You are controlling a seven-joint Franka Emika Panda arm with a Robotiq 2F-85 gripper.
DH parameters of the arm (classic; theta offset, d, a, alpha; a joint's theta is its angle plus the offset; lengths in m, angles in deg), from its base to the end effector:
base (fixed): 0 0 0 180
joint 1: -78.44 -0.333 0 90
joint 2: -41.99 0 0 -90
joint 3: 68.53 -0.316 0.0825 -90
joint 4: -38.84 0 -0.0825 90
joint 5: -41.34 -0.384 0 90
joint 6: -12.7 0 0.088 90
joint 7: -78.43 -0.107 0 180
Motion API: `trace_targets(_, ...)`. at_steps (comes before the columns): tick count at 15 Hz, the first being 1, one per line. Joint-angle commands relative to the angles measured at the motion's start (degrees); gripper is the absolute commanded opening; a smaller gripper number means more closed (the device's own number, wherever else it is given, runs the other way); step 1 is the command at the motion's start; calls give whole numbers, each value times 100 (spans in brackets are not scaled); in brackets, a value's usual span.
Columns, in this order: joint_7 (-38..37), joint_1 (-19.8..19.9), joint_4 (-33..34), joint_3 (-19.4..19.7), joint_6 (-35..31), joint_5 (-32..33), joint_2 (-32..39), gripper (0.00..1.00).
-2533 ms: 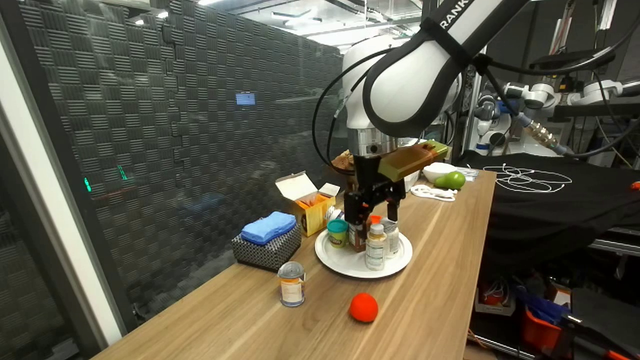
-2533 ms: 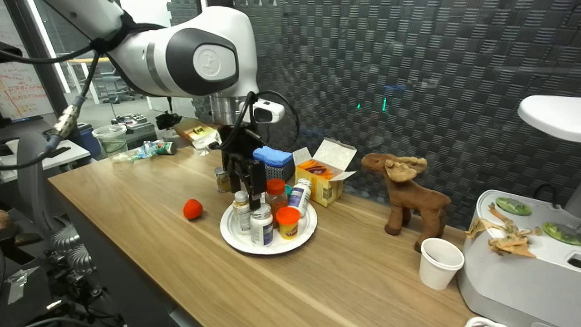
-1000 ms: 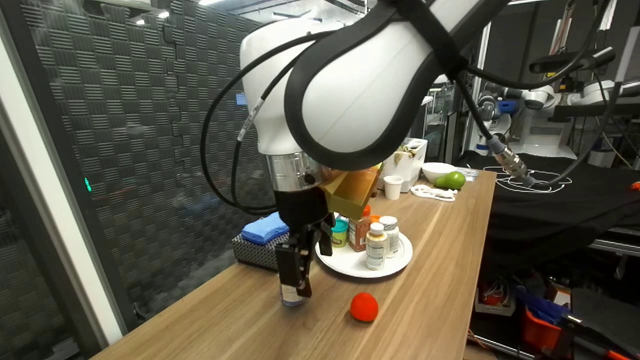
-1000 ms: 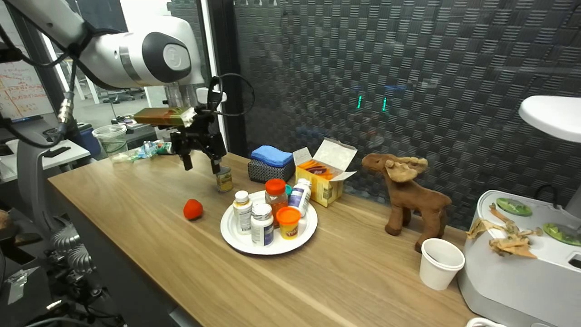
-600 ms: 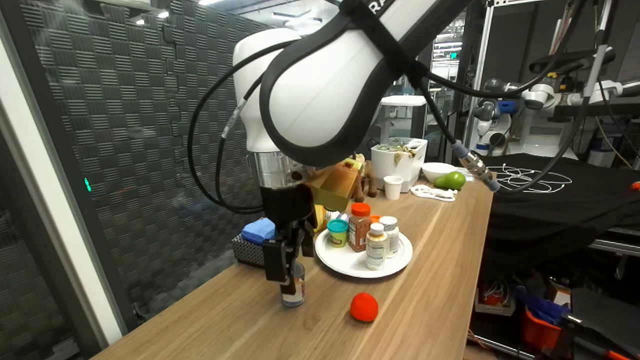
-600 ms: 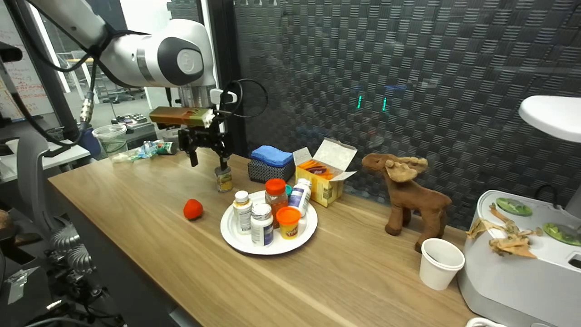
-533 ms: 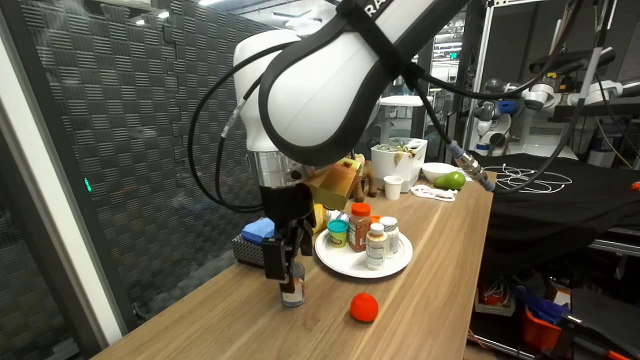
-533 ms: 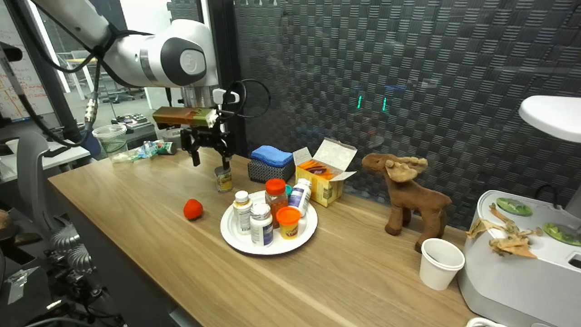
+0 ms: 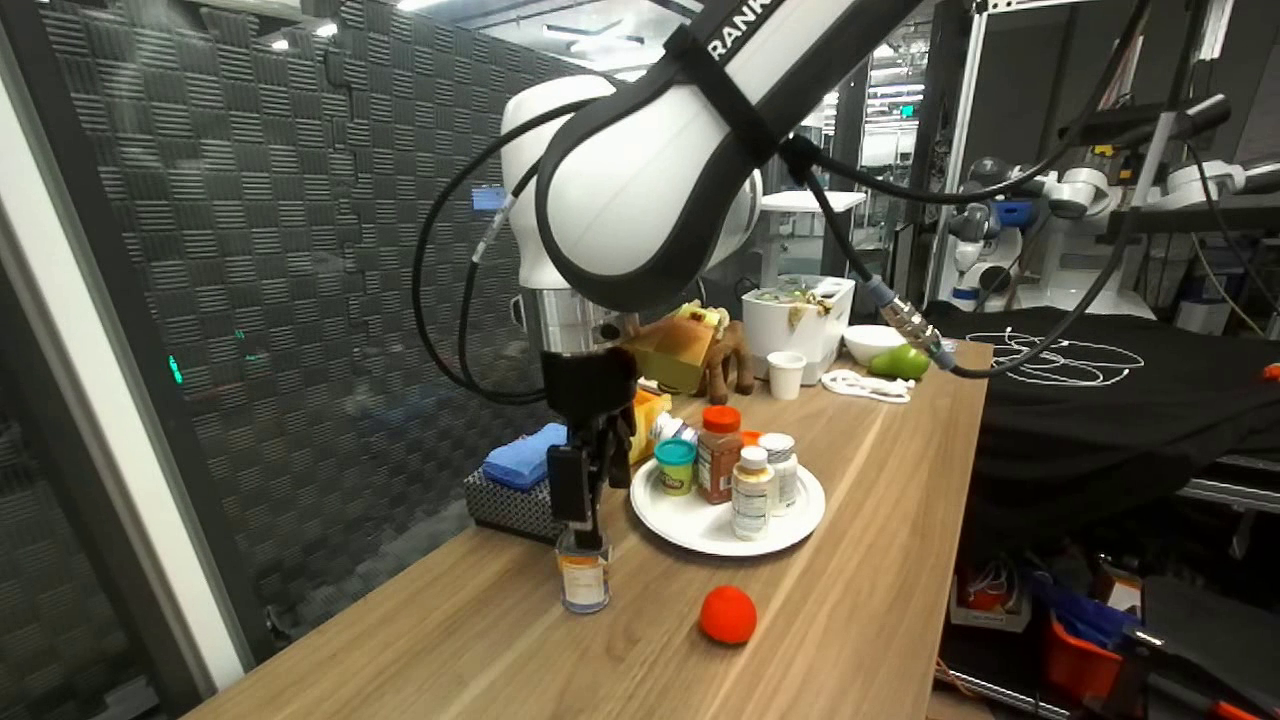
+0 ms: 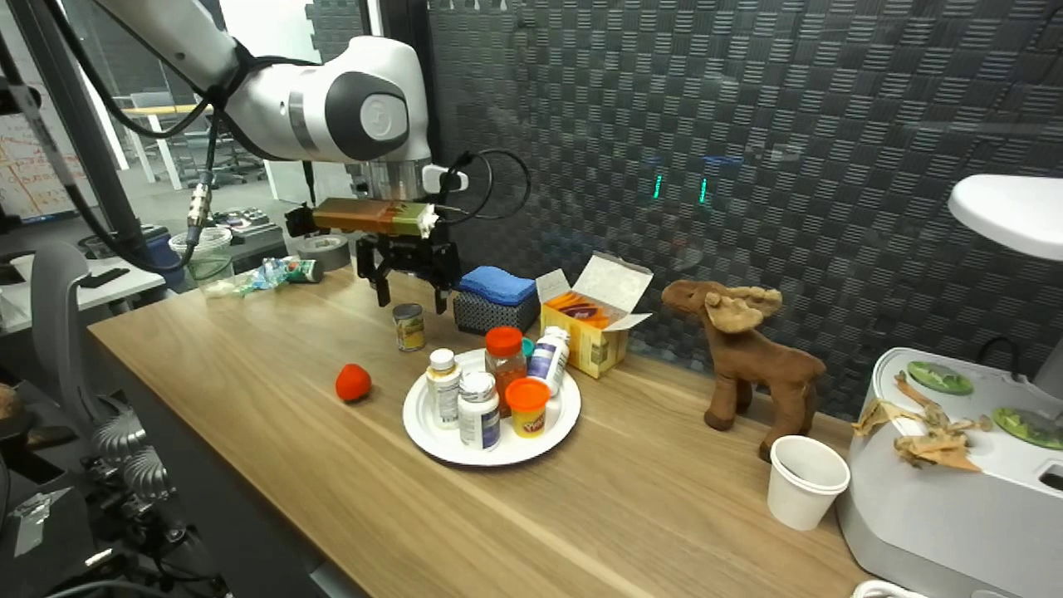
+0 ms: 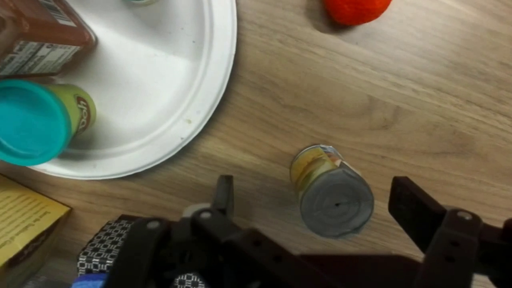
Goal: Pick up the bottles and small containers from the table and put them on the white plate.
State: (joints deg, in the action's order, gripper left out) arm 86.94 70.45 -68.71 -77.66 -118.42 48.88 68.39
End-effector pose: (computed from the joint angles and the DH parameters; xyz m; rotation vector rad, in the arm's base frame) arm 0.6057 0.1777 0.2643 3.0066 0.8017 -0.0610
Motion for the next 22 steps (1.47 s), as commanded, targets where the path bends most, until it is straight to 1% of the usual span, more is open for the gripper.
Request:
trace_targets(1,449,170,213,-49,231,-276,28,100)
trace_targets(6,739,247,202,-93,440,-483,-8,100)
trace_targets(10,497,178,84,-52,173,-587,-5,100)
trace_targets(12,504,161,65,-67,274,-604,1,100)
trace_targets(13,541,152,62,-8,262,-471,15,100)
trace_targets(22,537,138,56,-14,263,-474,41,100)
